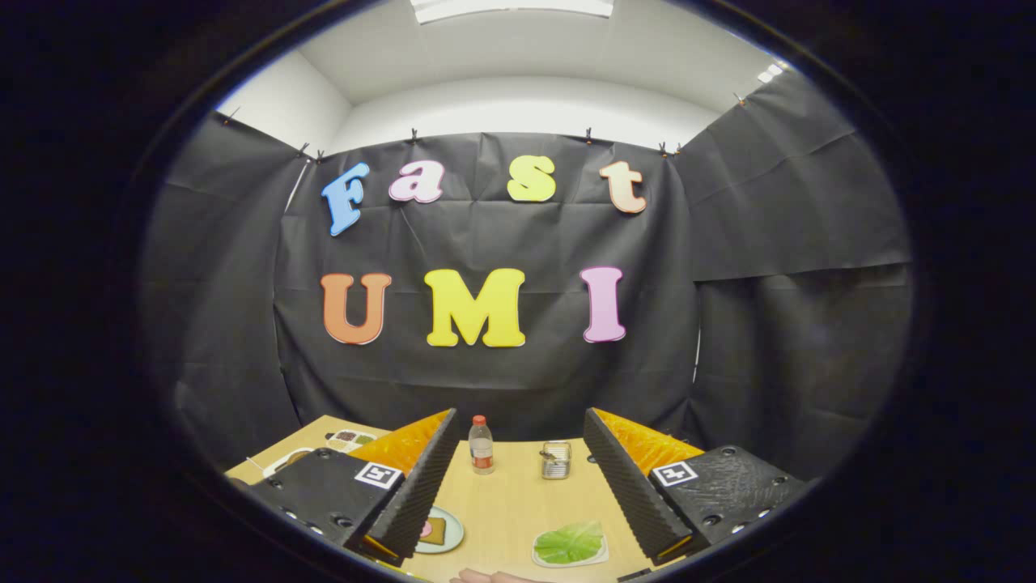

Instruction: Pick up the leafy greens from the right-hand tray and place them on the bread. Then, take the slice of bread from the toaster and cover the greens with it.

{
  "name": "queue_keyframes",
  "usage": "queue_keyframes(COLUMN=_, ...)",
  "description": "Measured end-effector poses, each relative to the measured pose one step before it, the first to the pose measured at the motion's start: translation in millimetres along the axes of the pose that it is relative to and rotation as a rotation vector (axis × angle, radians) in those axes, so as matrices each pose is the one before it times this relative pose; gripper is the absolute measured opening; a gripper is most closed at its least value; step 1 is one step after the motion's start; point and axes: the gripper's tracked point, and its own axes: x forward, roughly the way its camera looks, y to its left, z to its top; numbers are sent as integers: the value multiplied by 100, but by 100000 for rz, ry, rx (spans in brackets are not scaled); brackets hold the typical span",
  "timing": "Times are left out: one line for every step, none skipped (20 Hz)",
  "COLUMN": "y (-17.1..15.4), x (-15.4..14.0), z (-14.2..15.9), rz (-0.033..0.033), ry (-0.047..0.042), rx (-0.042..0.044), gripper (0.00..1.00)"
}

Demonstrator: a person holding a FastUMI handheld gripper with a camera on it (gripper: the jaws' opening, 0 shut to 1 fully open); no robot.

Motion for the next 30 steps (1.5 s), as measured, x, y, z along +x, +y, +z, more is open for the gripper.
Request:
queue_keyframes(y=-552, x=241, z=-167, rz=730, ry=626, rx=-297, gripper=96)
queue_keyframes(y=-707, x=167, z=-213, rz=324, ry=352, rx=-151, gripper=96)
queue_keyframes(y=-775, x=233, z=-90, rz=236, ry=150, rx=-79, gripper=96)
queue_keyframes(y=-748, x=257, z=-114, rz=431, ry=74, rx=72, gripper=96)
queue_keyframes(y=-646, x=246, z=-181, rz=408, ry=250, rx=58, gripper=96)
queue_keyframes(y=-630, x=312, z=-156, rz=506, ry=347, rx=187, gripper=96)
queue_keyframes(y=-654, x=278, z=-258, rz=408, ry=431, rx=192, gripper=96)
queue_keyframes(y=-692, x=246, z=-277, rz=412, ry=536, rx=325, gripper=96)
queue_keyframes(y=-620, x=259, z=-294, rz=772, ry=691, rx=364, gripper=96)
queue_keyframes(y=-591, x=316, z=-446, rz=732, ry=832, rx=205, gripper=96)
queue_keyframes(y=-705, x=265, z=-384, rz=740, ry=514, rx=195, gripper=96)
queue_keyframes(y=-768, x=344, z=-369, rz=563, ry=500, rx=140, gripper=96)
queue_keyframes(y=-842, x=438, z=-609, rz=343, ry=571, rx=-81, gripper=96)
queue_keyframes(y=-907, x=632, z=-613, rz=125, ry=750, rx=-94, gripper=96)
queue_keyframes(y=-895, x=736, z=-914, rz=146, ry=1356, rx=-311, gripper=96)
queue_keyframes(y=-785, x=806, z=-1371, rz=636, ry=1830, rx=-409, gripper=96)
queue_keyframes(y=-719, x=881, z=-1263, rz=622, ry=1830, rx=-559, gripper=96)
queue_keyframes(y=-934, x=1239, z=-1911, rz=171, ry=3361, rx=-1209, gripper=96)
queue_keyframes(y=-885, x=1350, z=-2144, rz=240, ry=3838, rx=-807, gripper=96)
queue_keyframes(y=-859, x=1294, z=-2146, rz=215, ry=4711, rx=-218, gripper=96)
queue_keyframes(y=-585, x=1391, z=-2077, rz=741, ry=5319, rx=137, gripper=96)
queue_keyframes(y=-374, x=1465, z=-2311, rz=793, ry=5153, rx=477, gripper=96)
queue_keyframes(y=-385, x=1556, z=-1944, rz=899, ry=4781, rx=329, gripper=97)
queue_keyframes(y=-37, x=1433, z=-1632, rz=1544, ry=4784, rx=461, gripper=97)
queue_keyframes(y=147, x=1491, z=-1800, rz=2167, ry=5208, rx=-234, gripper=96)
queue_keyframes(y=-81, x=1435, z=-1291, rz=925, ry=3801, rx=-466, gripper=94)
queue_keyframes(y=-255, x=1403, z=-1029, rz=346, ry=3597, rx=-560, gripper=94)
queue_keyframes(y=-94, x=1419, z=-676, rz=671, ry=3003, rx=-54, gripper=94)
queue_keyframes(y=-214, x=1251, z=-863, rz=-141, ry=3422, rx=612, gripper=94)
queue_keyframes(y=-280, x=1110, z=-1302, rz=-842, ry=4179, rx=1294, gripper=94)
